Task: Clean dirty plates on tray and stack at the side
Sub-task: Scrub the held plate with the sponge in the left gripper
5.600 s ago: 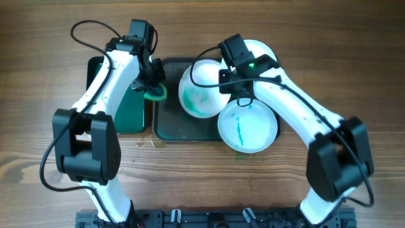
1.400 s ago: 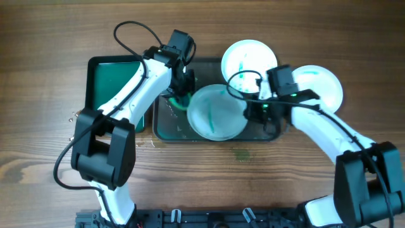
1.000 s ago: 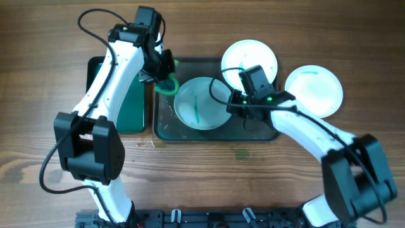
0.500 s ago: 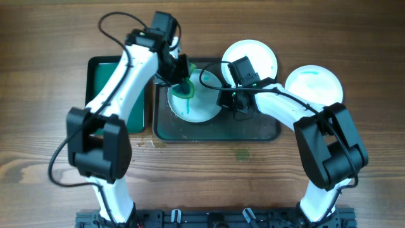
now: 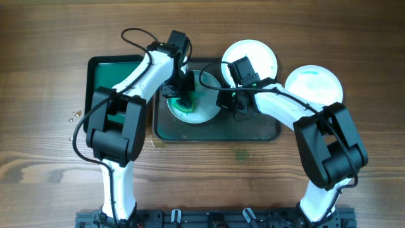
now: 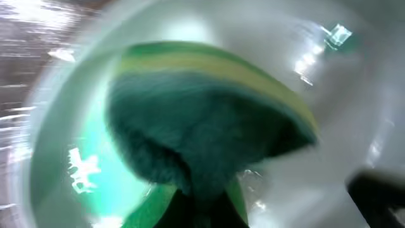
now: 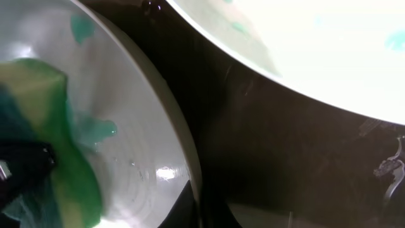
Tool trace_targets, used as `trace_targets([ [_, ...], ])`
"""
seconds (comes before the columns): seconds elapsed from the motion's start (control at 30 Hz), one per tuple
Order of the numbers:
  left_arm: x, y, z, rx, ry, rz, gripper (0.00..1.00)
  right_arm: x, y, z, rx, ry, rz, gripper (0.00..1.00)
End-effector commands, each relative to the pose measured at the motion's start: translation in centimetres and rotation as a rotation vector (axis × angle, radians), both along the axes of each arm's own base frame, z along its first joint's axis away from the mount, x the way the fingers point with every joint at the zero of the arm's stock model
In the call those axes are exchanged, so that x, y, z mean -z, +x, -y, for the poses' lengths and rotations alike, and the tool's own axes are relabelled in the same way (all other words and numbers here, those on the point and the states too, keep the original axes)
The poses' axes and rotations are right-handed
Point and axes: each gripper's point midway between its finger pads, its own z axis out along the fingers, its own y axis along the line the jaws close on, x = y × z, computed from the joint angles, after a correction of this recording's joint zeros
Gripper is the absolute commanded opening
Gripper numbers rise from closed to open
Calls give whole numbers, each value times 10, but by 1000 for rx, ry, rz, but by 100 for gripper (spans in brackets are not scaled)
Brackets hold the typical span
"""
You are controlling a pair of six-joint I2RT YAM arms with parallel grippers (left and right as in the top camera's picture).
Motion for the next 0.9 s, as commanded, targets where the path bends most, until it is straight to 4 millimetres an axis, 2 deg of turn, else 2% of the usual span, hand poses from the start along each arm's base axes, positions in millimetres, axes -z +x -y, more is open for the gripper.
trace_targets([
  [0.0, 4, -39, 60, 246, -269, -97, 4, 5, -5, -10, -49, 23, -19, 4],
  [0.07, 5, -33, 64, 253, -276, -66, 4, 4, -6, -12, -71, 32, -16, 4],
  [0.13, 5, -18, 65, 223, -271, -15, 4, 4, -6, -12, -70, 32, -16, 4],
  [0.23, 11, 21, 48, 98, -166, 109, 4, 4, -6, -12, -70, 32, -17, 4],
  [0.3, 14, 40, 34, 52, -75, 187, 4, 4, -6, -12, -70, 32, -17, 4],
  [0.33, 16, 48, 24, 31, -10, 222, 4, 4, -6, -11, -70, 31, -17, 4],
  [0.4, 17, 63, -14, -51, 211, 298, 4, 4, -6, -11, -71, 31, -17, 4],
  [0.43, 15, 66, -35, -104, 324, 324, 4, 4, -6, -11, -70, 31, -17, 4],
  [0.47, 12, 66, -47, -135, 392, 338, 4, 4, -6, -11, -69, 31, -17, 4],
  [0.53, 6, 61, -76, -179, 549, 347, 4, 4, -6, -11, -69, 31, -17, 4],
  [0.6, 7, 52, -81, -164, 578, 310, 4, 4, -6, -11, -69, 32, -16, 4],
  [0.67, 13, 34, -78, -131, 552, 224, 4, 4, -6, -11, -69, 32, -16, 4],
  [0.77, 24, -1, -47, 27, 359, 44, 4, 4, -5, -11, -68, 33, -14, 4],
  [0.87, 21, -38, 3, 250, 34, -101, 4, 4, -5, -11, -68, 36, -15, 4],
])
